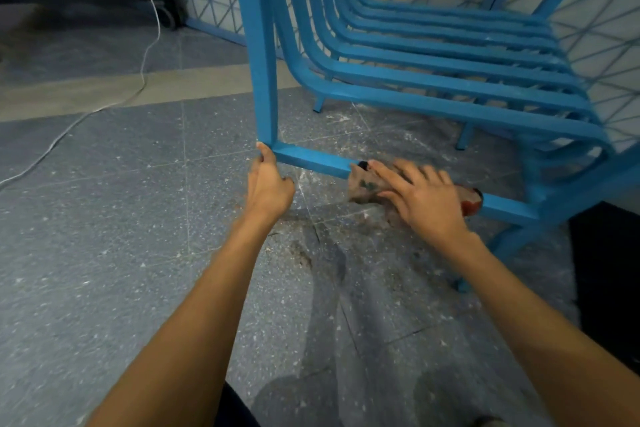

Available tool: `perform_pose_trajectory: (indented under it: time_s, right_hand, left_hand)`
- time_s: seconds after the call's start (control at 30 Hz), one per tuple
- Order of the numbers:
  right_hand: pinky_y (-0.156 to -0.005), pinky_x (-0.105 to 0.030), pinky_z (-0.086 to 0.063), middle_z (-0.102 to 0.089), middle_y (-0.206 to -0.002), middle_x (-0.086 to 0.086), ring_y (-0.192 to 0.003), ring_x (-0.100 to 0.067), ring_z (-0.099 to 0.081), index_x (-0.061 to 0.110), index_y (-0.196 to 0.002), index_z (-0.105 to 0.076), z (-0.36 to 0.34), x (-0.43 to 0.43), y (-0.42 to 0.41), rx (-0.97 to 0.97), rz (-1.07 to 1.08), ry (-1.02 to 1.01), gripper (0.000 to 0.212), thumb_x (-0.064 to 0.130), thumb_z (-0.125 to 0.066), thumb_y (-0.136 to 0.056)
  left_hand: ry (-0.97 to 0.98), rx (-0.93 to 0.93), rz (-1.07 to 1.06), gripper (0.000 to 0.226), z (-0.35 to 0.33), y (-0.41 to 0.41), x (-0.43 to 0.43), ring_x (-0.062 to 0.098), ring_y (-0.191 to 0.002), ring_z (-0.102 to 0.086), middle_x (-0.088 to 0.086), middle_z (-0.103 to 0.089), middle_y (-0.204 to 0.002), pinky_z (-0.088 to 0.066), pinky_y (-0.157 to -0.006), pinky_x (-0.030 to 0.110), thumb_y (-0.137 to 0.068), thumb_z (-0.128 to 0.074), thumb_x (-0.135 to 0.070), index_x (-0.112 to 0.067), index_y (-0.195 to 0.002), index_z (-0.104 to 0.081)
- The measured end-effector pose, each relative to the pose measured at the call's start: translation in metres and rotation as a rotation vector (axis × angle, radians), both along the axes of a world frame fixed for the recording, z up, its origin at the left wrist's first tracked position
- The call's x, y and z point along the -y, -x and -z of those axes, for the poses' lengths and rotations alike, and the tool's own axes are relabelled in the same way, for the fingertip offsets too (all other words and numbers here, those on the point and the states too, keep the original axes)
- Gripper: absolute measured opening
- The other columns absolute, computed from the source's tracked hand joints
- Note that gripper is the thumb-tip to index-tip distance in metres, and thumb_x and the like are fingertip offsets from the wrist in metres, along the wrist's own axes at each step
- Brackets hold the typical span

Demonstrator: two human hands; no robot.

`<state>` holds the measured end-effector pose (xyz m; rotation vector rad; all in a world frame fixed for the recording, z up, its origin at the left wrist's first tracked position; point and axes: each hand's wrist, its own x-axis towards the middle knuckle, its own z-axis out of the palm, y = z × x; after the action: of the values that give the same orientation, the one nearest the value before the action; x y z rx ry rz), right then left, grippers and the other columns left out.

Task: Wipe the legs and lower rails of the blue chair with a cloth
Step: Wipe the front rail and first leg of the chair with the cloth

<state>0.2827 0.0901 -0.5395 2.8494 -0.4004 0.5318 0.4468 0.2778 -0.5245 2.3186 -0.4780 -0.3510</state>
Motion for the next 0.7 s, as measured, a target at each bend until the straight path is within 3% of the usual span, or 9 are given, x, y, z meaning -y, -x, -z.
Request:
perform_pose_trajectory:
  time_s: [0.13,0.27,0.4,0.5,0.6,0.7]
  right_hand:
    - [-0.073,-0.039,-0.047,-0.065,-0.111,0.0,-0.087,-0.03,-0.061,0.035,-0.137,-0.048,-0.005,-0.001,-0.001,0.0,0.097,-0.095,0.051,0.055,-0.034,-0.092]
    - [-0.089,-0.042,-0.041,-0.058,-0.123,0.001,-0.107,-0.03,-0.056,0.04,-0.142,-0.039,-0.014,-0.035,-0.05,-0.106,0.109,-0.235,0.051,0.053,-0.044,-0.093]
    - [-0.102,-0.042,-0.039,-0.056,-0.129,0.007,-0.116,-0.026,-0.053,0.041,-0.137,-0.045,-0.016,-0.059,-0.092,-0.071,0.061,-0.487,0.049,0.041,-0.057,-0.09]
    - [-0.098,-0.036,-0.047,-0.064,-0.122,0.008,-0.108,-0.018,-0.06,0.032,-0.128,-0.059,-0.019,-0.061,-0.089,0.162,0.033,-0.697,0.045,0.033,-0.068,-0.084]
    - [-0.088,-0.031,-0.051,-0.07,-0.111,0.001,-0.1,-0.016,-0.064,0.027,-0.121,-0.065,-0.04,-0.062,-0.088,0.266,0.081,-0.773,0.039,0.035,-0.07,-0.083]
    - [-0.077,-0.032,-0.054,-0.074,-0.097,0.001,-0.093,-0.015,-0.066,0.028,-0.113,-0.069,-0.065,-0.074,-0.098,0.263,0.105,-0.839,0.033,0.044,-0.066,-0.084]
  left_hand:
    - [-0.009,0.001,-0.002,0.079,0.0,0.002,-0.001,0.03,-0.117,-0.047,0.016,-0.035,-0.143,-0.035,-0.076,0.027,-0.094,-0.048,-0.009,-0.015,-0.151,0.005]
    - [0.014,-0.021,-0.006,0.079,-0.001,0.001,-0.006,0.032,-0.113,-0.051,0.017,-0.042,-0.138,-0.045,-0.082,0.036,-0.092,-0.049,-0.007,-0.019,-0.152,0.0]
    - [0.06,-0.041,-0.069,0.062,-0.007,0.005,-0.016,0.033,-0.111,-0.054,0.016,-0.053,-0.128,-0.046,-0.085,0.039,-0.089,-0.049,-0.006,-0.019,-0.146,-0.031]
    - [0.247,-0.25,-0.234,0.034,-0.013,0.012,-0.021,0.024,-0.097,-0.059,0.011,-0.061,-0.119,-0.048,-0.08,0.033,-0.089,-0.053,-0.014,-0.012,-0.123,-0.057]
    - [0.484,-0.548,-0.275,0.015,-0.025,0.024,-0.024,0.021,-0.081,-0.063,0.008,-0.064,-0.097,-0.058,-0.068,0.035,-0.093,-0.052,-0.018,-0.01,-0.103,-0.06]
    - [0.721,-0.879,-0.2,0.022,-0.038,0.032,-0.021,0.024,-0.091,-0.065,0.013,-0.063,-0.108,-0.06,-0.065,0.033,-0.097,-0.051,-0.021,-0.008,-0.114,-0.056]
